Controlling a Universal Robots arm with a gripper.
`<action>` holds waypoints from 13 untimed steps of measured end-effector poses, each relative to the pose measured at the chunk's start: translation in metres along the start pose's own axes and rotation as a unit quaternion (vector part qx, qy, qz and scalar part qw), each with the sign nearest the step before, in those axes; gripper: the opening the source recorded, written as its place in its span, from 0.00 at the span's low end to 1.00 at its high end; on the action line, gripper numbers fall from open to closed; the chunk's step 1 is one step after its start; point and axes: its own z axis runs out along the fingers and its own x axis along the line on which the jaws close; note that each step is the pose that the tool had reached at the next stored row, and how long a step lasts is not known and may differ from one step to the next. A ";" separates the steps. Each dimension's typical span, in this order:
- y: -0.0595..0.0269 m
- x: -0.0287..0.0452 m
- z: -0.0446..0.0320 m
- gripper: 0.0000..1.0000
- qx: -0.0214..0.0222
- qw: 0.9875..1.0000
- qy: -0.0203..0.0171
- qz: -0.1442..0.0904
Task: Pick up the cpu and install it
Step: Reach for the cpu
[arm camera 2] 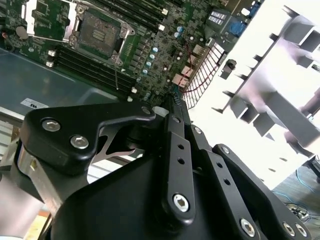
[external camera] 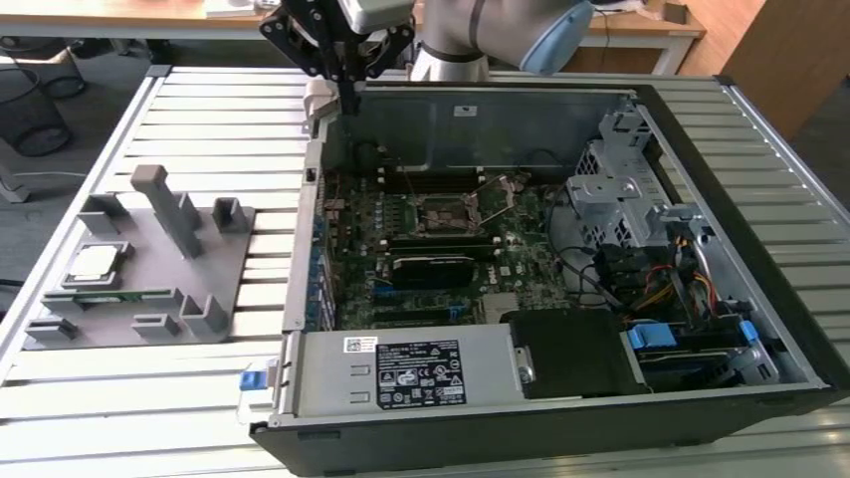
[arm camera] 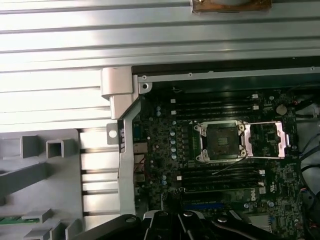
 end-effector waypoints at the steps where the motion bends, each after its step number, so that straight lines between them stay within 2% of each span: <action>1: 0.0000 0.0013 0.0000 0.11 0.000 1.000 0.000 0.000; 13: -0.0001 0.0188 0.0000 0.11 0.000 1.000 0.001 0.000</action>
